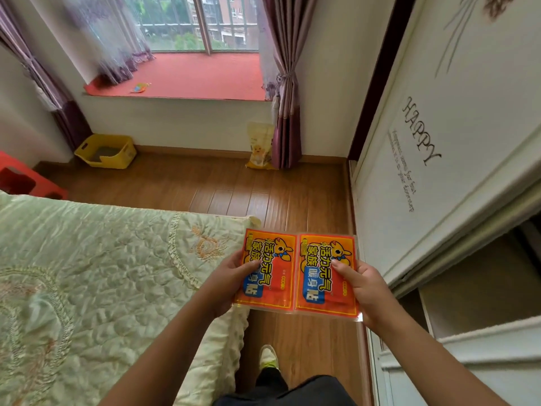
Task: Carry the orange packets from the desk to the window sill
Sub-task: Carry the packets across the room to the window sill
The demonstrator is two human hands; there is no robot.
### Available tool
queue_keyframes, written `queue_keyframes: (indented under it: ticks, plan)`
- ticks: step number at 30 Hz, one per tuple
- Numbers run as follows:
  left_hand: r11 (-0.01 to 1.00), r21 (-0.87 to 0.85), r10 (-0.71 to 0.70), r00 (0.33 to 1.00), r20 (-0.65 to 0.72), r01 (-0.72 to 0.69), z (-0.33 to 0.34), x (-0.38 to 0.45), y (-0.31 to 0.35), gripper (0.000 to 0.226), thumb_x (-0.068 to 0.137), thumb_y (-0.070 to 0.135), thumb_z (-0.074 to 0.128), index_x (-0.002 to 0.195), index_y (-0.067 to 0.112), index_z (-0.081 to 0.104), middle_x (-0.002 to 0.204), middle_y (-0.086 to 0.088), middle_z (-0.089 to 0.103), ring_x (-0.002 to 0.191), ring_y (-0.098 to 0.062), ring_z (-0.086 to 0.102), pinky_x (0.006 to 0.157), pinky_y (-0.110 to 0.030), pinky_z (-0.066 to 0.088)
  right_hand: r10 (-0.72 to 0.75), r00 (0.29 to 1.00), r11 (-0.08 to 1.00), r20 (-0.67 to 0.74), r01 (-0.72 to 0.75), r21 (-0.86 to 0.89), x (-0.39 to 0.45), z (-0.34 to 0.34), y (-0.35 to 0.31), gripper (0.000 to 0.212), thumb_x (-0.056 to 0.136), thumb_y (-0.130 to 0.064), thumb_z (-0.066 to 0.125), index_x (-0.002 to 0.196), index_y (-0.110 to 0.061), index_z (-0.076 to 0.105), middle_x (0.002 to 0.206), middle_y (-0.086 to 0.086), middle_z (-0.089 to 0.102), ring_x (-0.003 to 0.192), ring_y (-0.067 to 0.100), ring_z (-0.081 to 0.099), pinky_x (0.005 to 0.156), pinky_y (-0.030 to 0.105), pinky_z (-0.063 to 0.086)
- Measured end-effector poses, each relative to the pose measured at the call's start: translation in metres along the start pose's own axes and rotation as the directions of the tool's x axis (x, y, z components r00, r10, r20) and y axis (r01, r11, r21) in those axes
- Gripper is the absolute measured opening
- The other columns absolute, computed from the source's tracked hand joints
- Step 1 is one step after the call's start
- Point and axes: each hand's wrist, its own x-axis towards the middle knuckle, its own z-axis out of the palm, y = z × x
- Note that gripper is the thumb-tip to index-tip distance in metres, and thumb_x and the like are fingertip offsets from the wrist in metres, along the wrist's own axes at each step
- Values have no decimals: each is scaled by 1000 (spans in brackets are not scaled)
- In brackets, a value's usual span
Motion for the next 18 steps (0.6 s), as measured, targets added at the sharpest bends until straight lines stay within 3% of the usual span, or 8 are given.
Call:
queue_keyframes:
  ticks: [8, 18]
  plan:
    - [1000, 3, 25, 999, 41, -25, -42, 63, 62, 41, 80, 22, 69, 120, 16, 59, 105, -15, 77, 93, -33, 74, 66, -37, 62, -10, 1000, 999, 0, 10, -52, 73, 42, -41, 36, 85, -31, 68, 115, -13, 62, 102, 12, 78, 90, 32, 76, 68, 43, 63]
    - [999, -16, -31, 998, 52, 32, -29, 159, 93, 42, 78, 25, 71, 119, 24, 61, 108, -14, 76, 97, -35, 73, 66, -40, 62, 19, 999, 999, -30, -20, -30, 155, 23, -80, 46, 75, -37, 72, 114, -14, 64, 101, 12, 79, 90, 33, 76, 65, 42, 63]
